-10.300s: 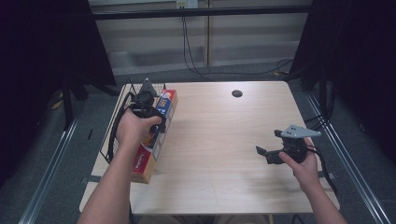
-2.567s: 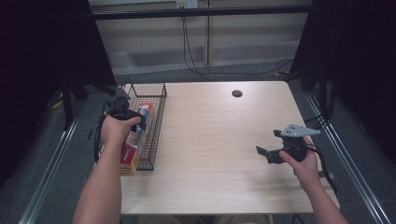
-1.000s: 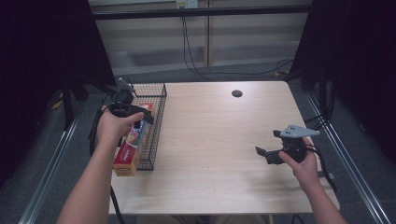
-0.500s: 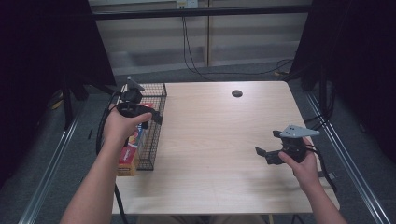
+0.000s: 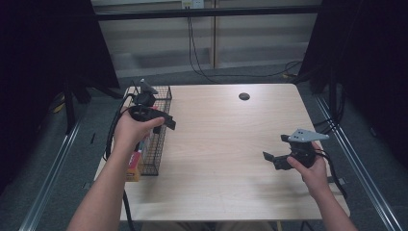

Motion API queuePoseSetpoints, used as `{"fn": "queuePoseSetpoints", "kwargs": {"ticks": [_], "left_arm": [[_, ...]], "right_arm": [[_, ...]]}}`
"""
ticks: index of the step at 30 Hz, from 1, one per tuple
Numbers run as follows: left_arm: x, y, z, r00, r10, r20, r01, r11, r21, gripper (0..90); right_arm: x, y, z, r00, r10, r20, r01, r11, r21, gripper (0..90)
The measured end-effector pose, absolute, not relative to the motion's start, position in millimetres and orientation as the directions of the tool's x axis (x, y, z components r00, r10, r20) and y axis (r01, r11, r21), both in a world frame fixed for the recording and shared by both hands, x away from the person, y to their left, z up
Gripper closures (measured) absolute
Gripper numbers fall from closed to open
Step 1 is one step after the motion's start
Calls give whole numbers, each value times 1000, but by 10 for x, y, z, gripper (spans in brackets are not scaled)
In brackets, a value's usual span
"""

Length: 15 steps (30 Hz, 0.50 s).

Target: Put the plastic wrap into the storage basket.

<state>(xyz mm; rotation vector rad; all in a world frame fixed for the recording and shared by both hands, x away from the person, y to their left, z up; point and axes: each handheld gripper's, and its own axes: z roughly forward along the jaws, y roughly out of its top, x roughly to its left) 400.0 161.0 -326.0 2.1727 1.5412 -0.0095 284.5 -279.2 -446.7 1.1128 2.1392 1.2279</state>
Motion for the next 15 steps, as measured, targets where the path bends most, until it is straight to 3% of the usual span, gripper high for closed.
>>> {"fn": "queuePoseSetpoints", "kwargs": {"ticks": [15], "left_arm": [[3933, 1412, -3293, 440, 855, -276, 864, -319, 391, 139]], "right_arm": [[2844, -2786, -4467, -588, 809, 25, 430, 286, 856, 28]]}}
